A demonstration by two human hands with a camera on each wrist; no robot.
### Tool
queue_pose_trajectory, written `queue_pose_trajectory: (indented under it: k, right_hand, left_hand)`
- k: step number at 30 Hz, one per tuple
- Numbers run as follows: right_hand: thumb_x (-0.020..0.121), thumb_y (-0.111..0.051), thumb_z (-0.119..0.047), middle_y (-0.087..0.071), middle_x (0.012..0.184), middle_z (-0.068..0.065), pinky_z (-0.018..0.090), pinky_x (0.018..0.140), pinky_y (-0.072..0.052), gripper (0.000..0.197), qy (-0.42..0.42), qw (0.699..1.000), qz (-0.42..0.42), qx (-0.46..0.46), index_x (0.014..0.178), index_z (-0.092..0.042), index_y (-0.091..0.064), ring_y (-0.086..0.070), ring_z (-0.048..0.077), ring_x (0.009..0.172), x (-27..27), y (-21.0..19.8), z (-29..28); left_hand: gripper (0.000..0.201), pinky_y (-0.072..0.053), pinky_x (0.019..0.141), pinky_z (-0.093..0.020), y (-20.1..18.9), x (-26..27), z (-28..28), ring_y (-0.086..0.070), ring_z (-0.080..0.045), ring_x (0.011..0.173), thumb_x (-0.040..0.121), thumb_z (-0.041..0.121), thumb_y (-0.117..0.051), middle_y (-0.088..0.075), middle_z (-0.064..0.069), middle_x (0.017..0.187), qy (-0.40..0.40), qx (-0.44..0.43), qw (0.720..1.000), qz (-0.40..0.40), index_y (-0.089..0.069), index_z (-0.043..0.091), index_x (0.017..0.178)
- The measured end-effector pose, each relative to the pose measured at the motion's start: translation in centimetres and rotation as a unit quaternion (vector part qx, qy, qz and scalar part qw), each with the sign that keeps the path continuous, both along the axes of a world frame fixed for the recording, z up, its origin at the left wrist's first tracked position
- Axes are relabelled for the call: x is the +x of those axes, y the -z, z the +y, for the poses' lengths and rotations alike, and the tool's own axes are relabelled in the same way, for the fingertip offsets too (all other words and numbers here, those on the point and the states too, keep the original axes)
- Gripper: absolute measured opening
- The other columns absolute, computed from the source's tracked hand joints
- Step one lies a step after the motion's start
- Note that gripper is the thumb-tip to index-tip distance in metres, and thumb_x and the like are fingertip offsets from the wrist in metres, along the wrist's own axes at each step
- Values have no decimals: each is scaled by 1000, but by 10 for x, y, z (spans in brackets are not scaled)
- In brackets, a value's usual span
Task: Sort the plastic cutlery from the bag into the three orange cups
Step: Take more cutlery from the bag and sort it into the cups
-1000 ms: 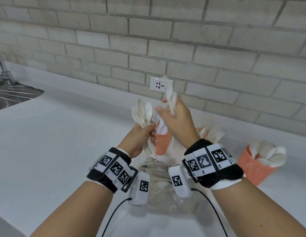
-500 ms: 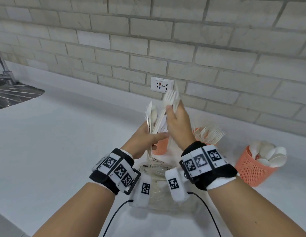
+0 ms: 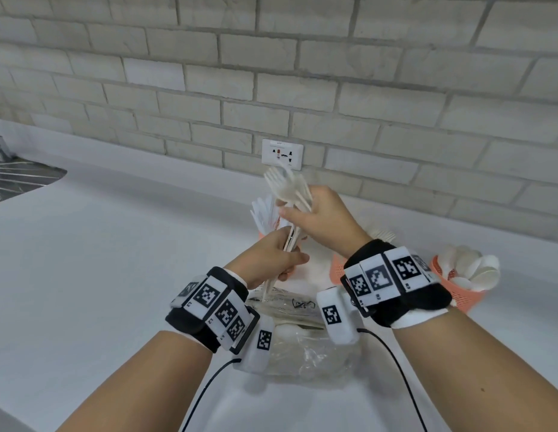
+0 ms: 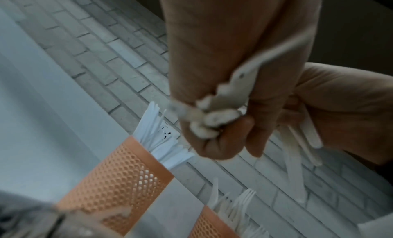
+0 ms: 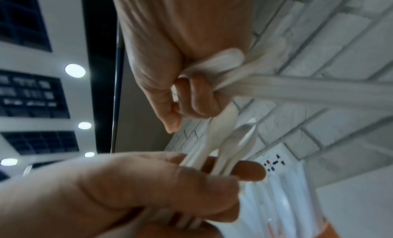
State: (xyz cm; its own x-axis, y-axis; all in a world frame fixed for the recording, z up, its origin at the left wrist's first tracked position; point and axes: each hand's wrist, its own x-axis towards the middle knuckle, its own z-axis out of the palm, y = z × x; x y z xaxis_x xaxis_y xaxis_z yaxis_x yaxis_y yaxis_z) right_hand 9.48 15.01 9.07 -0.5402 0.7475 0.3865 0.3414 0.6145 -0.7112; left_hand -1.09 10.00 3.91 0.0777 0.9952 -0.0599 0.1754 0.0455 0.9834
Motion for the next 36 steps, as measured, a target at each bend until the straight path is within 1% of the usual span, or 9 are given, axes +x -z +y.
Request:
queue_pose_trajectory:
  k: [2, 4, 7, 14, 19, 24, 30, 32, 36]
  right_hand:
    - [82, -61, -8, -71, 85, 13, 39, 68, -54, 10, 12, 995, -98, 33, 73, -7, -63, -66, 27, 76, 7, 0, 0]
    - [82, -59, -6, -67, 84, 19, 36, 64, -48, 18, 14, 983, -172, 61, 64, -9, -55, -63, 32, 77, 15, 0, 0]
    - [84, -60, -13, -55, 74, 10, 30, 55, -37, 14, 17, 972, -225, 64, 76, -3, -54, -54, 24, 66, 31, -1, -1]
    - [79, -69, -13, -58, 81, 4, 25, 60, -38, 14, -26, 953, -293, 69, 90, -7, -62, -53, 17, 71, 71, -1, -4]
    - [82, -68, -25, -44, 78, -11, 28, 61, -33, 16, 5, 961, -243, 134, 91, -11, -66, -46, 11, 71, 98, 6, 0]
    - [89, -58, -29, -42, 99, -4, 21, 57, -25, 19, 89, 947, -240, 197, 99, -13, -54, -39, 12, 84, 130, 18, 13]
    - [98, -38, -30, -59, 90, 6, 35, 84, -32, 27, 196, 967, -119, 109, 113, -9, -47, -43, 15, 92, 145, 33, 43]
    - [99, -38, -26, -57, 76, 3, 31, 77, -42, 25, 196, 979, 51, 30, 114, -8, -47, -54, 15, 78, 139, 28, 52]
    - [98, -41, -23, -52, 64, -3, 14, 69, -47, 18, 191, 934, 301, -34, 91, -9, -50, -56, 0, 61, 124, 24, 74]
  left_hand:
    - [17, -33, 45, -22, -1, 5, 0, -38, -11, 48, 89, 2, -56, -39, -1, 65, -3, 12, 999, 40, -47, 16, 86]
    - [12, -35, 45, -23, -2, 10, 1, -39, -11, 48, 87, 4, -58, -41, -2, 67, -9, 19, 999, 46, -51, 13, 93]
    - [25, -37, 44, -23, -3, 18, -1, -42, -9, 43, 85, 1, -59, -45, -2, 71, -11, 12, 999, 28, -54, 7, 109]
    - [23, -37, 41, -20, -7, 38, -1, -42, -7, 42, 81, -14, -55, -51, -1, 66, 11, -31, 995, -98, -58, 8, 86]
    - [9, -38, 40, -19, -10, 56, 0, -44, -9, 48, 90, 3, -52, -47, -2, 71, 11, -53, 985, -165, -57, 9, 95]
    - [14, -36, 37, -20, -9, 61, 7, -39, -10, 44, 98, 16, -40, -44, -2, 67, -86, -72, 971, -213, -51, 8, 95]
    - [18, -36, 42, -20, -4, 67, 14, -36, -10, 49, 100, 17, -36, -38, 1, 64, -116, -32, 963, -240, -52, 12, 95]
    - [17, -37, 45, -21, -3, 68, 15, -36, -10, 51, 100, 17, -37, -39, 1, 66, -109, -17, 966, -232, -53, 13, 96]
    - [16, -40, 47, -20, -4, 66, 19, -39, -9, 51, 100, 16, -38, -40, 2, 68, -99, 13, 968, -232, -54, 12, 99]
